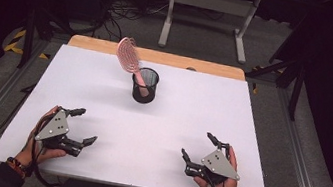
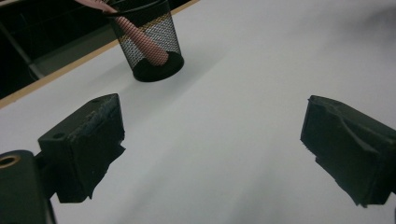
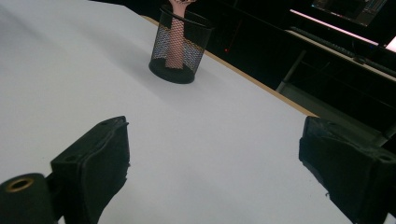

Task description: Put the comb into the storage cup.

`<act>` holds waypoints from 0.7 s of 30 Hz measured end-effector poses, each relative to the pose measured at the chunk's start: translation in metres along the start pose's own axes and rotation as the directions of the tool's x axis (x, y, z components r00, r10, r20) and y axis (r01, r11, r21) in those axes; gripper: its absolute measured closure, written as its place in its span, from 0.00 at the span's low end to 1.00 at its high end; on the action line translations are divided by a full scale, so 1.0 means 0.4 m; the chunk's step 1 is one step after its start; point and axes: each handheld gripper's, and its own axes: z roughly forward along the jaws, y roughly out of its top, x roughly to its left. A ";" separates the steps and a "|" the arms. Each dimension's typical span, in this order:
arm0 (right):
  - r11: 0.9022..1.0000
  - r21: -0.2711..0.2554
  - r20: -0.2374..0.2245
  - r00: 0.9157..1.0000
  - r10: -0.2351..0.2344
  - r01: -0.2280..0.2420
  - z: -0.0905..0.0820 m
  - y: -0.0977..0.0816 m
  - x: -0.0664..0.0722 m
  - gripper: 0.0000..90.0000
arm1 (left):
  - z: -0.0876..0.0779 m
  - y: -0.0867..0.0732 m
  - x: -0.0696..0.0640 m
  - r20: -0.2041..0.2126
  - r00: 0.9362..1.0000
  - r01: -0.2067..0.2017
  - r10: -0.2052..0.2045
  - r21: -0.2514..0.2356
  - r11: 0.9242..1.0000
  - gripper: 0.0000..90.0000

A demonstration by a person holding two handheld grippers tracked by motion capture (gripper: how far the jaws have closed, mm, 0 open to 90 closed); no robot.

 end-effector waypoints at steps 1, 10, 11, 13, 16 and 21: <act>1.000 0.000 -0.001 1.000 0.001 -0.001 0.000 0.000 -0.001 0.11 | -0.002 -0.007 0.002 0.000 1.000 0.009 -0.009 0.003 1.000 0.08; 1.000 0.005 -0.006 1.000 -0.010 0.010 -0.002 -0.004 0.002 0.10 | -0.017 -0.040 -0.003 -0.023 1.000 0.018 -0.017 0.028 0.999 0.07; 1.000 0.001 -0.007 1.000 -0.011 0.011 -0.003 -0.003 0.001 0.10 | -0.017 -0.040 -0.003 -0.025 0.999 0.020 -0.019 0.025 1.000 0.07; 1.000 -0.004 -0.005 1.000 -0.006 0.006 -0.005 -0.001 0.000 0.10 | -0.017 -0.041 -0.001 -0.020 0.999 0.028 -0.028 0.023 0.999 0.07; 1.000 -0.008 -0.005 1.000 -0.009 0.009 -0.007 0.000 -0.001 0.10 | -0.018 -0.042 -0.001 -0.028 0.999 0.027 -0.026 0.025 0.999 0.07; 1.000 -0.009 -0.005 1.000 -0.013 0.013 -0.007 -0.001 0.000 0.10 | -0.018 -0.040 -0.001 -0.027 0.999 0.032 -0.032 0.019 0.999 0.07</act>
